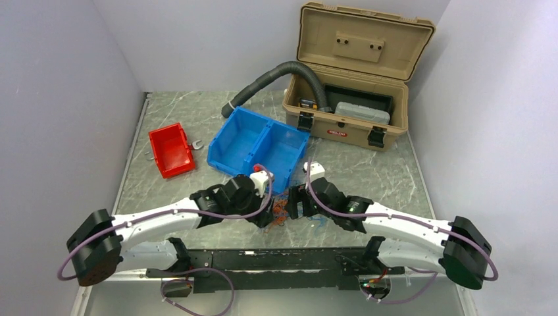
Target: Untangle the cables
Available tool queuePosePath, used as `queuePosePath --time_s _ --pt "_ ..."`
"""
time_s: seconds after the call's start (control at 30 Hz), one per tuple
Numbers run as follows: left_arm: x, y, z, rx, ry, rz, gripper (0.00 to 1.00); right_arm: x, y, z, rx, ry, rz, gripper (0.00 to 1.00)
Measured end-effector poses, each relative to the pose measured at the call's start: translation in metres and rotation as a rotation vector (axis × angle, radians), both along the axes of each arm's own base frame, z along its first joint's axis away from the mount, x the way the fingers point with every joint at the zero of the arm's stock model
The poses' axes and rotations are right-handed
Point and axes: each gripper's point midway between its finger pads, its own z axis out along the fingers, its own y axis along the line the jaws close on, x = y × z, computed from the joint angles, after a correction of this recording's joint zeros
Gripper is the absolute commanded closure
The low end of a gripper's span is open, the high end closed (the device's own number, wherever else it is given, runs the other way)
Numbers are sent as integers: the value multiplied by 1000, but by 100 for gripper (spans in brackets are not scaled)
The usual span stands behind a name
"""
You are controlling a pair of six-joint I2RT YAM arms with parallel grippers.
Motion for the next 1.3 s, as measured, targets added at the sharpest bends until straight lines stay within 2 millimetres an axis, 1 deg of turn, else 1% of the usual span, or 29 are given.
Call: queuePosePath --time_s 0.07,0.1,0.13,0.17,0.2,0.23,0.3,0.33,0.37,0.43,0.53,0.6,0.67,0.7,0.73,0.77,0.8,0.83,0.9,0.97,1.07,1.13,1.2,1.3 --pt "5 -10 1 -7 -11 -5 25 -2 11 -3 32 -4 52 13" --pt "8 -14 1 -8 -13 -4 26 -4 15 -5 45 -3 75 16" --pt "10 -17 0 -9 -14 -2 28 -6 19 -8 59 -3 102 20" --pt "13 -20 -2 -7 -11 1 31 -8 23 -12 69 -1 126 26" --pt "15 -23 -6 -3 -5 10 33 -10 26 -15 76 2 143 35" --pt "17 -25 -10 2 3 22 37 -11 28 -19 77 5 156 44" --pt "20 -28 -22 15 30 45 43 -12 31 -26 77 13 176 71" --pt "20 -29 -27 20 43 55 48 -12 33 -28 77 16 182 88" --pt "20 -30 -32 20 55 64 55 -12 35 -30 82 16 186 100" --pt "19 -30 -41 16 75 82 69 -12 35 -30 101 12 180 100" --pt "19 -30 -47 17 86 95 78 -11 27 -22 132 -18 139 100" --pt "21 -29 -48 18 82 110 81 -9 19 -6 168 -64 101 100" --pt "25 -26 -50 32 71 135 82 -4 8 19 215 -129 48 100" --pt "26 -24 -51 42 66 146 83 -1 3 29 231 -155 20 100" --pt "28 -21 -52 53 62 158 85 1 -6 39 242 -182 -19 100" --pt "30 -18 -53 66 54 172 90 4 -16 47 247 -204 -64 100" --pt "31 -15 -53 74 47 185 92 6 -27 54 244 -219 -114 100" --pt "33 -12 -52 78 36 201 91 8 -36 58 239 -227 -155 100" --pt "35 -4 -45 69 4 230 89 12 -63 65 218 -235 -282 100" --pt "34 8 -37 45 -29 259 85 15 -89 69 205 -239 -420 100" --pt "29 26 -22 -13 -81 289 83 16 -121 74 200 -255 -578 100" --pt "28 32 -12 -44 -107 302 82 17 -136 75 174 -266 -650 100" --pt "29 36 2 -79 -135 317 79 18 -148 76 127 -280 -692 100" --pt "30 37 18 -123 -167 319 73 20 -152 79 76 -287 -708 100"
